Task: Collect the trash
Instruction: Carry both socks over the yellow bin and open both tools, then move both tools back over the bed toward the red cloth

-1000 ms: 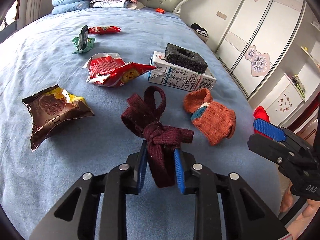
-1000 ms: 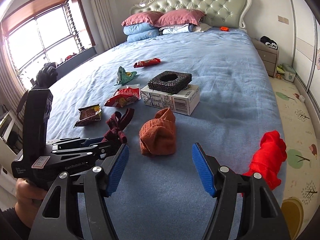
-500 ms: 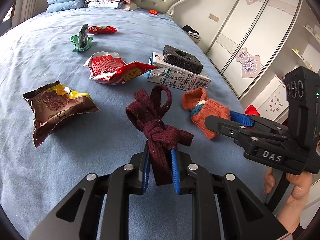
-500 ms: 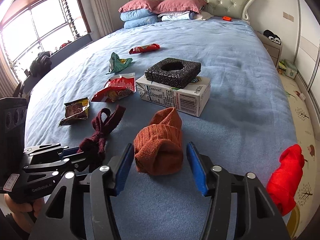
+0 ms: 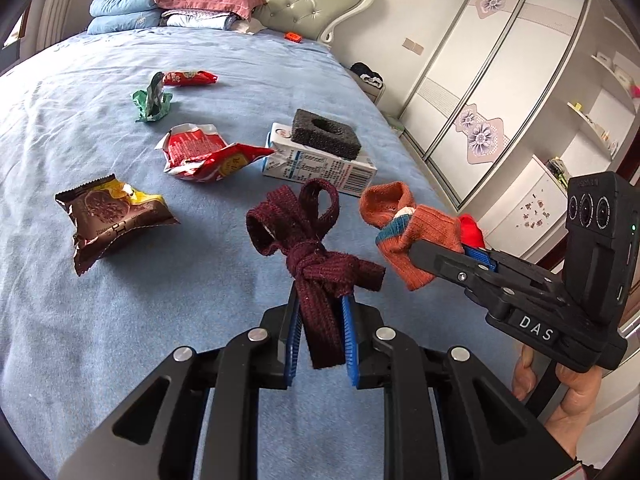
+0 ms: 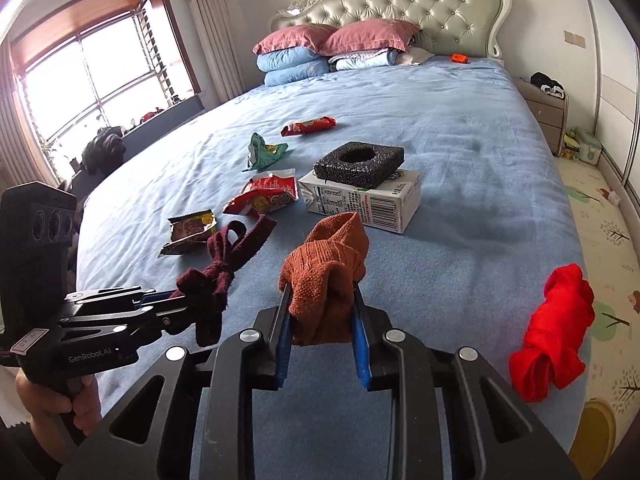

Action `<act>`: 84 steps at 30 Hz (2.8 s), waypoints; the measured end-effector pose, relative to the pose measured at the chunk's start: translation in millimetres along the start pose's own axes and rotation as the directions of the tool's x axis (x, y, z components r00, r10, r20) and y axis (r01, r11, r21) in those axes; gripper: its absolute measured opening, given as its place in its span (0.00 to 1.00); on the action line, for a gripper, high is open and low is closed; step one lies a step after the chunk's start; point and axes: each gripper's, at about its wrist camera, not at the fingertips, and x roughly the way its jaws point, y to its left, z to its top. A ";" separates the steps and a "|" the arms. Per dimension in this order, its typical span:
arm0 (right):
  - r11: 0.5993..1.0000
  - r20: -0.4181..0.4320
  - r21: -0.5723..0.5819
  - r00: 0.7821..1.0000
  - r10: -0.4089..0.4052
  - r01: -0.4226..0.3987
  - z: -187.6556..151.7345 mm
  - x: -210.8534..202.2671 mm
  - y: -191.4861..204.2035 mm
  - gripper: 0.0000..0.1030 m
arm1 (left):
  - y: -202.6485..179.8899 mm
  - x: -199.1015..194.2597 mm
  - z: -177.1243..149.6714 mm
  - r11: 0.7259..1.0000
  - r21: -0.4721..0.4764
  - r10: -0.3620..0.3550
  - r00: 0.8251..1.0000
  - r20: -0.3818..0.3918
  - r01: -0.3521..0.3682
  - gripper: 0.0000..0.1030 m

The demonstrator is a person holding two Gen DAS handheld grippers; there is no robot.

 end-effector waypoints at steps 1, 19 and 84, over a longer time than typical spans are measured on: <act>1.000 0.016 0.001 1.000 0.004 -0.004 -2.6 -9.0 -0.3 0.24 | -6.3 -2.7 -0.6 1.000 0.009 -0.004 1.000 0.004 0.004 0.18; 0.973 0.236 0.179 0.954 -0.183 0.142 -83.6 -183.2 -89.0 0.25 | -181.2 15.3 -31.9 0.946 0.229 -0.214 0.973 -0.090 0.229 0.18; 0.612 -0.032 0.690 0.862 -0.507 0.386 -298.7 -246.4 -309.9 0.55 | -389.0 274.5 -121.2 0.805 0.467 -0.039 0.819 -0.573 0.365 0.84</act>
